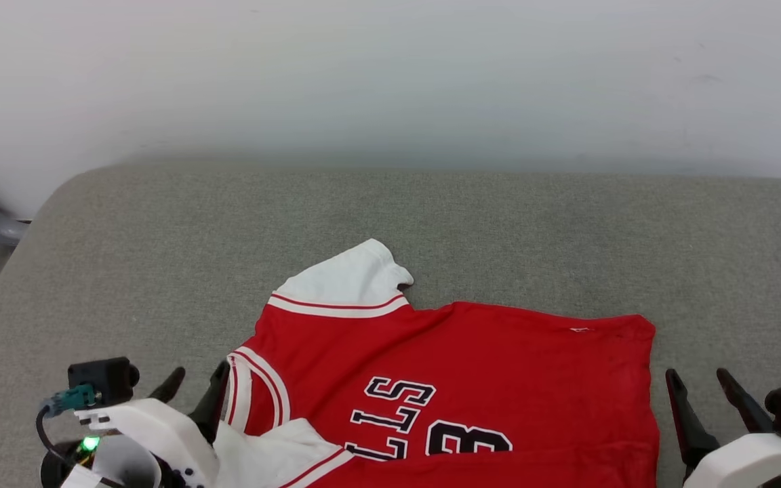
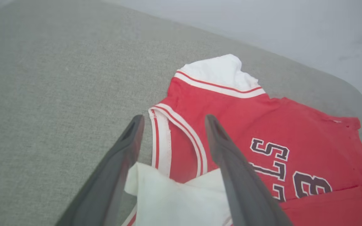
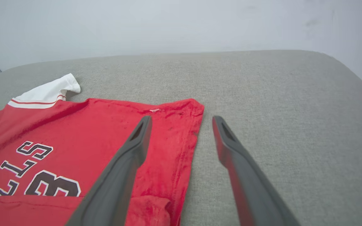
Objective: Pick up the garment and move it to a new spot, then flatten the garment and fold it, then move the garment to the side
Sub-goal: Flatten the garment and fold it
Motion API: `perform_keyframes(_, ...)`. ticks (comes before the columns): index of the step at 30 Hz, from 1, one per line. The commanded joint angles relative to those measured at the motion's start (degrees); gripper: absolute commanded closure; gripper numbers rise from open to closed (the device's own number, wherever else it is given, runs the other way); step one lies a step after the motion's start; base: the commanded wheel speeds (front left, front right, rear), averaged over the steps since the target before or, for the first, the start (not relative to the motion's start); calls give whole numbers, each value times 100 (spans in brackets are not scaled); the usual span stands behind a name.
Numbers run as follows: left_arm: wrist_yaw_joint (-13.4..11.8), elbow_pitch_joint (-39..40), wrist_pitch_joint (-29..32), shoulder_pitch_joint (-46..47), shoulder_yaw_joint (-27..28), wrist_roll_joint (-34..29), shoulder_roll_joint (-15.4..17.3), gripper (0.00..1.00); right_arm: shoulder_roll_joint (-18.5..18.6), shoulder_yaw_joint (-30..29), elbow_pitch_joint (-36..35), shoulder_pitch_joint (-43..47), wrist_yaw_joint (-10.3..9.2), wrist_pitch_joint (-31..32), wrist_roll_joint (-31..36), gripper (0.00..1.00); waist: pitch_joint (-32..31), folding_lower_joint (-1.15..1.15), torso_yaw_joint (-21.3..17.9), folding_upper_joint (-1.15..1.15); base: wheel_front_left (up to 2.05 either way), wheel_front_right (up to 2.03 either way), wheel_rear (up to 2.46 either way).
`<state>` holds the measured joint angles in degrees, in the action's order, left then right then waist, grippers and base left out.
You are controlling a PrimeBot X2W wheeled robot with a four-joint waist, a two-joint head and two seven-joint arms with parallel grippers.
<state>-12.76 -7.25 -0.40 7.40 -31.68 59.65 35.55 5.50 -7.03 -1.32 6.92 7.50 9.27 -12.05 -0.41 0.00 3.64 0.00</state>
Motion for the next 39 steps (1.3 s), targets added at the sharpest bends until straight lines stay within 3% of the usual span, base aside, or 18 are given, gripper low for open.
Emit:
perform_keyframes(1,7,28,-172,124,18,-117,-45,0,-35,-18,-14,-91,-2,-127,55,0,46,0,-18,0,0,0,0)
perform_keyframes(9,261,-63,-1111,1120,162,-791,-249,0,-170,-69,-381,-746,-2,-545,308,0,856,0,-180,0,0,0,0)
perform_keyframes(13,498,-316,-1189,1860,204,-983,-276,0,-224,13,-678,-1195,-2,-612,436,0,1412,0,-428,0,0,0,0)
perform_keyframes(17,812,-649,-880,2475,100,-1004,-253,0,-252,95,-760,-1465,-2,-590,518,0,1713,0,-665,0,0,0,0)
perform_keyframes(25,1710,-1354,921,3647,-261,-509,2,0,-267,231,-653,-1695,-2,-678,335,0,2115,0,-1144,0,0,0,0)
perform_keyframes(26,1874,-1612,1781,4040,-408,-274,184,0,-267,285,-555,-1733,-2,-740,212,0,2259,0,-1313,0,0,0,0)
perform_keyframes(34,1992,-2189,3440,4669,-657,300,395,0,-268,370,-287,-1783,-2,-946,-18,0,2604,0,-1642,0,0,0,0)
perform_keyframes(39,2006,-2581,4270,4584,-952,511,289,0,-268,395,-163,-1819,-2,-1025,-127,0,2702,0,-1748,0,0,0,0)
